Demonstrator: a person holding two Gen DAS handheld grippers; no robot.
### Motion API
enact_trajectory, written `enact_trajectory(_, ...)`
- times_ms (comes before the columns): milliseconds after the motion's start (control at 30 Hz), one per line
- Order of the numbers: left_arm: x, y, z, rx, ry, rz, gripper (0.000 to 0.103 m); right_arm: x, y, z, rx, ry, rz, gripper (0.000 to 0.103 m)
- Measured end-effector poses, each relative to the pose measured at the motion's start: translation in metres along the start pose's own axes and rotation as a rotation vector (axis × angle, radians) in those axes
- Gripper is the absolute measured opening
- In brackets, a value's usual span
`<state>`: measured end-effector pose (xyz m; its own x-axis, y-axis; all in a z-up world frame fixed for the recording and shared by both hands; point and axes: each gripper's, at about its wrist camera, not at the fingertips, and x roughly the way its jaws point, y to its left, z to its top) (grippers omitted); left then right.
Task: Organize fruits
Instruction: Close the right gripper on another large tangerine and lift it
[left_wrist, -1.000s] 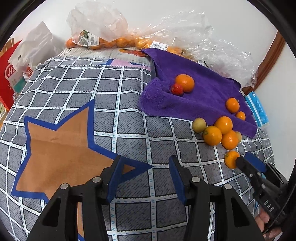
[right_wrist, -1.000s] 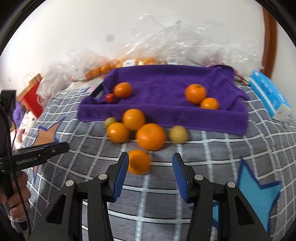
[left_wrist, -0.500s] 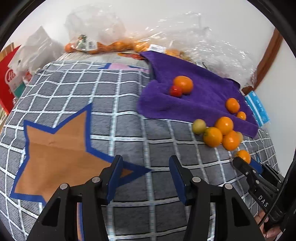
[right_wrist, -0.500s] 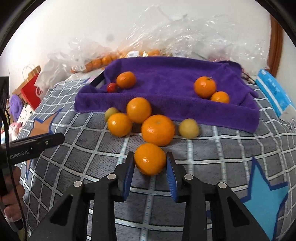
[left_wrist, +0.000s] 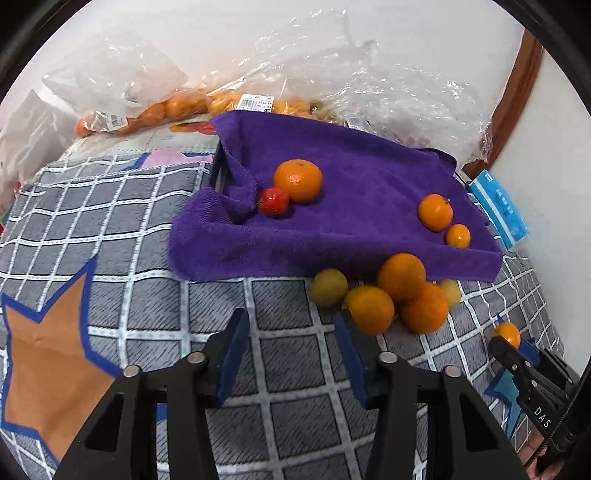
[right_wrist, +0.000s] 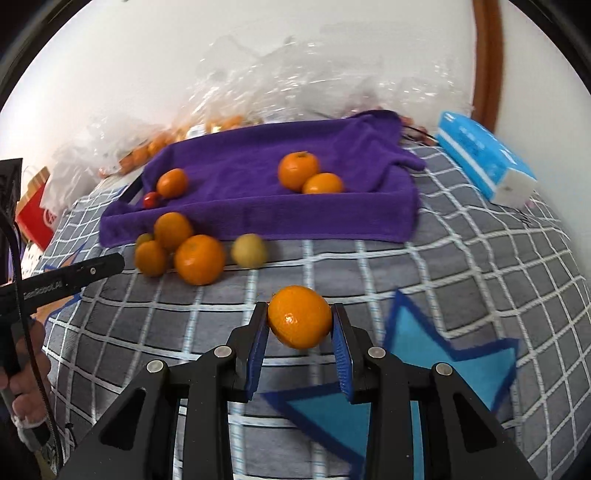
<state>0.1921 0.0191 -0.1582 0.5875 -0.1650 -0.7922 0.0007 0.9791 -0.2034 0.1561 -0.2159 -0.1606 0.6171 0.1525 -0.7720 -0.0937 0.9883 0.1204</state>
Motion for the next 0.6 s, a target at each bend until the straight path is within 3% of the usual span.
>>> enact_trajectory(600, 0.02, -0.018, 0.01, 0.041, 0.004, -0.022, 0.038, 0.018, -0.018, 0.002, 0.048, 0.015, 0.042, 0.033)
